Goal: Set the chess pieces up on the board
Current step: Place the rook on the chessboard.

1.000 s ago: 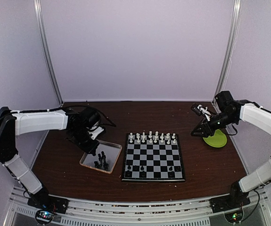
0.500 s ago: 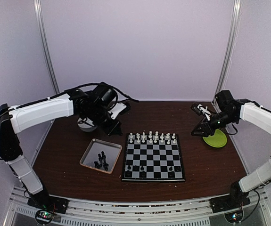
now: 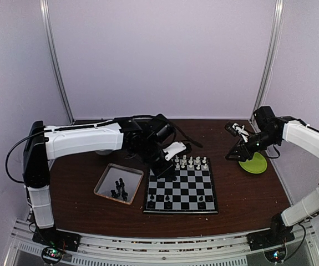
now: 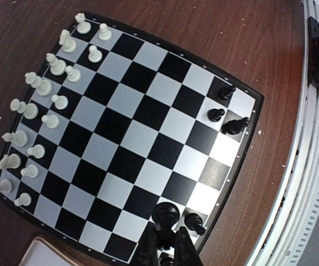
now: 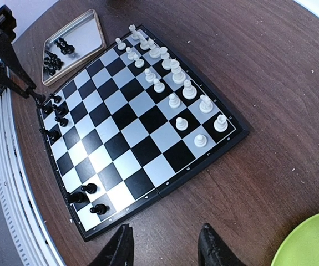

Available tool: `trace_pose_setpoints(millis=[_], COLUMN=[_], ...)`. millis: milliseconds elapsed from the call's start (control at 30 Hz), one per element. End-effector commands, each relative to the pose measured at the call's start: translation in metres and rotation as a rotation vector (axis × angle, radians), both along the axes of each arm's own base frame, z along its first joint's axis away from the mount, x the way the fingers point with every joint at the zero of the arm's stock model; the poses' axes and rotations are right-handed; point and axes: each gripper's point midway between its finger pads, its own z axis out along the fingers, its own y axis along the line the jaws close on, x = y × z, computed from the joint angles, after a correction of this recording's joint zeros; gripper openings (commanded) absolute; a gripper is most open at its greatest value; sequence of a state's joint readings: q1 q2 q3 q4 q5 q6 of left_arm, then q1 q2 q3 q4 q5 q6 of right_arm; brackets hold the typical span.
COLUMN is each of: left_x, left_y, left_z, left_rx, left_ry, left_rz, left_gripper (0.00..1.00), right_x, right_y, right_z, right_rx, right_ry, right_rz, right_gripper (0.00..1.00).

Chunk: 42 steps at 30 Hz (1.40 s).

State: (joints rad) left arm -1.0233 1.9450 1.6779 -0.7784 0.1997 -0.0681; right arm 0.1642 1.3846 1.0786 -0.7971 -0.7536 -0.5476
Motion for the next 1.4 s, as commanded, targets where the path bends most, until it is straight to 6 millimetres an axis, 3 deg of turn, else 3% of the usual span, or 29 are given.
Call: trace_pose_setpoints(millis=[0,167,400,533,700,867,1033,1233,1367], left_x=[-0.006,-0.002,-0.002,-0.004,-0.002,0.002,0.027,0.086,0.117], left_y=[-0.03,-0.036,-0.046,-0.051,-0.052,-0.051,-0.028,0.053,0.118], left_z=[0.004,-0.033,-0.063,-0.075,-0.075,-0.045,0.019,0.094,0.122], left_rx=[-0.066,0.027,0.076,0.089,0.089,0.071,0.05,-0.016,-0.06], left_ry=[-0.012,-0.026,-0.016,-0.001,-0.009,-0.059,-0.22,-0.347,-0.412], left_rz=[-0.063,-0.062,-0.07,-0.075,-0.07,-0.091,-0.061,0.14,0.29], left_gripper=[0.05,0.05,0.05,0.06,0.18,0.25,0.28,0.32,0.39], right_x=[0.004,0.004,0.004,0.003,0.004,0.004,0.006,-0.006,-0.024], right_y=[0.0,0.0,0.0,0.0,0.001,0.001,0.004,0.034,0.068], right_z=[0.014,0.013,0.011,0.01,0.011,0.012,0.025,0.03,0.02], right_rx=[-0.015,-0.014,-0.014,-0.017,-0.013,-0.009,-0.016,-0.144,-0.241], right_ry=[-0.044,-0.036,-0.029,-0.028,-0.025,-0.026,-0.075,-0.13,-0.152], right_rz=[0.0,0.0,0.0,0.0,0.001,-0.003,-0.026,0.096,0.238], right_gripper=[0.4,0.4,0.4,0.4,0.4,0.4,0.45,0.46,0.46])
